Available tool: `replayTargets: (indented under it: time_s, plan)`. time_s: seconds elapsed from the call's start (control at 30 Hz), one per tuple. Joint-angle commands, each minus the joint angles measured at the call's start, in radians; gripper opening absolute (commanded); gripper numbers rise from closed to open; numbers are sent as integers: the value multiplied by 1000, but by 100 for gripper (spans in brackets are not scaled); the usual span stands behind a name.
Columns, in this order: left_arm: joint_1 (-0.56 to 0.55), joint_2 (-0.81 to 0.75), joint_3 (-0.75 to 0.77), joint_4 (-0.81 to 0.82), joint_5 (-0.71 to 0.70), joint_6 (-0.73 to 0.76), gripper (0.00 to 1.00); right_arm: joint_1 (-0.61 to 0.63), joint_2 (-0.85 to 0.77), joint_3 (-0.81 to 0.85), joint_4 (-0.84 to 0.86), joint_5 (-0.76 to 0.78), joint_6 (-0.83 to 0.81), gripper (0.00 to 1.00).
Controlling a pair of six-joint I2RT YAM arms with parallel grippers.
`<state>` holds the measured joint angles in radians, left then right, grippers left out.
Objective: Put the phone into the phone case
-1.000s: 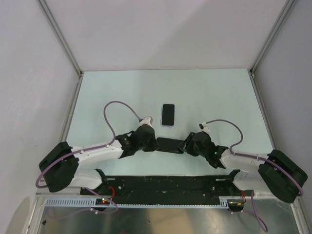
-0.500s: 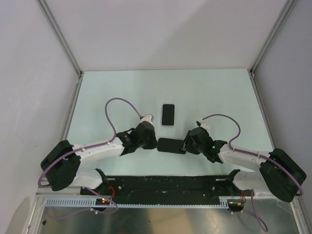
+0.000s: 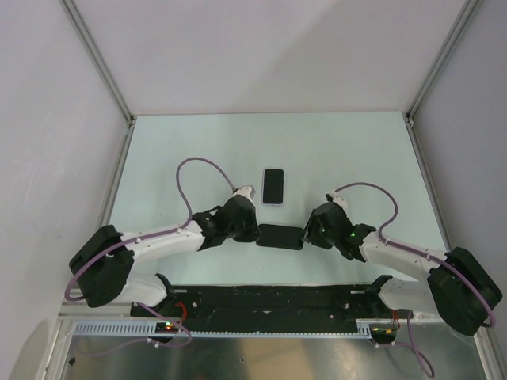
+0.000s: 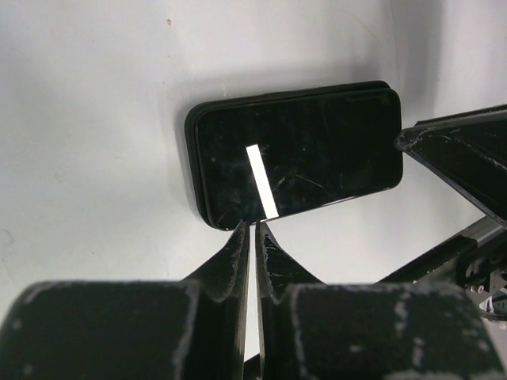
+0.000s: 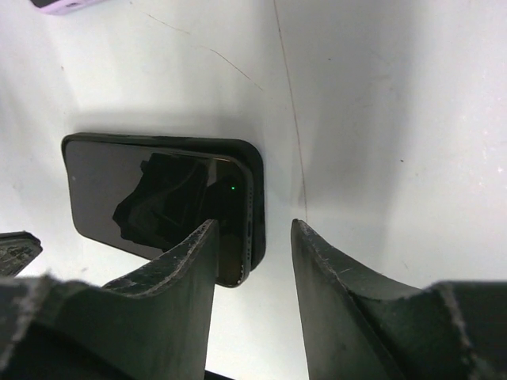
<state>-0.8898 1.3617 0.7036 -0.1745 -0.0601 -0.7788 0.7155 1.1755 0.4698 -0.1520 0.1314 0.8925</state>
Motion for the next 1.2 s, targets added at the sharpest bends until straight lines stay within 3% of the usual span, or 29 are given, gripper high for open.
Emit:
replayTargets:
  time_s: [0.0, 0.07, 0.6, 1.03, 1.17]
  plan:
    - [-22, 4, 38, 11, 22, 18, 9, -2, -29, 32, -51, 27, -13, 44]
    - [-34, 18, 45, 13, 23, 14, 8, 9, -25, 33, -49, 25, -10, 38]
    - [-53, 112, 61, 47, 19, -1, 5, 41, 78, 44, -8, 42, -13, 23]
    - [-49, 177, 70, 70, 24, 0, 4, 51, 146, 45, -13, 54, -12, 20]
    - [-47, 146, 69, 70, 24, 3, 3, 51, 99, 48, -29, 60, -23, 25]
